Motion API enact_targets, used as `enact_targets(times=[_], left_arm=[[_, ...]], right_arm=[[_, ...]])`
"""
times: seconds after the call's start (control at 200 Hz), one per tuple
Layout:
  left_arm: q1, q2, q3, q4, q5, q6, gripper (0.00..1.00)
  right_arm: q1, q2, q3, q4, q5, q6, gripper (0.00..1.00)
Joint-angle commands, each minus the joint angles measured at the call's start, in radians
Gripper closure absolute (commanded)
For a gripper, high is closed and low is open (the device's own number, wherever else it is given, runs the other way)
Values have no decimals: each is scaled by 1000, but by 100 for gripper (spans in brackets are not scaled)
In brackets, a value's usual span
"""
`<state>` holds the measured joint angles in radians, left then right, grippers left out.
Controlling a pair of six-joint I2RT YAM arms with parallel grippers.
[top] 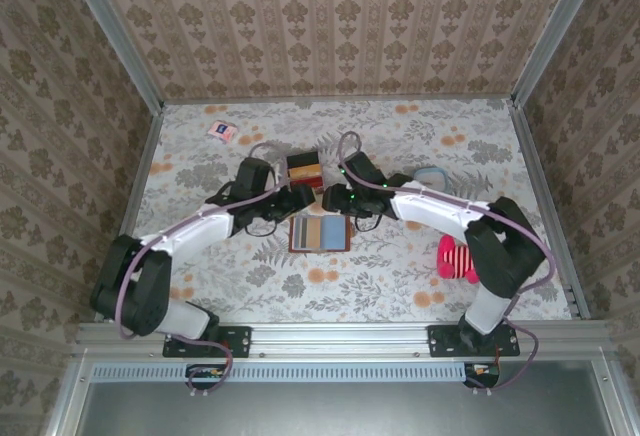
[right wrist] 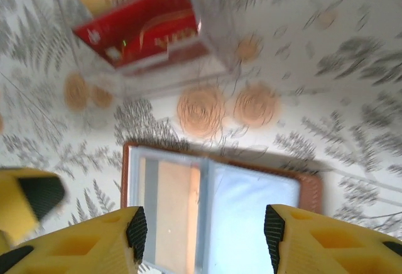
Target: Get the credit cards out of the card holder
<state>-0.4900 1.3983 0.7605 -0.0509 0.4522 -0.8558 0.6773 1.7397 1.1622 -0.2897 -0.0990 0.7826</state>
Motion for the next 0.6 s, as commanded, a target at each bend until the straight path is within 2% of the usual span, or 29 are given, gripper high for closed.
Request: enact_targets(times=[0.0,0.14,0.415,0.595], left_arm=[[63,-52,-69,-124,-50,35,31],[112,-107,-113,-130,-49,32,30],[118,-106,-125,-118,-30,41,32],[117,-76,-121,-103,13,64,32]], right_arm=[[41,83,93,-123,-47,-36,44],[90,198,202,-232,-40,-71,43],[115,285,273,-373,78,-97,41],[114,332,314,-398,33,-123,40]])
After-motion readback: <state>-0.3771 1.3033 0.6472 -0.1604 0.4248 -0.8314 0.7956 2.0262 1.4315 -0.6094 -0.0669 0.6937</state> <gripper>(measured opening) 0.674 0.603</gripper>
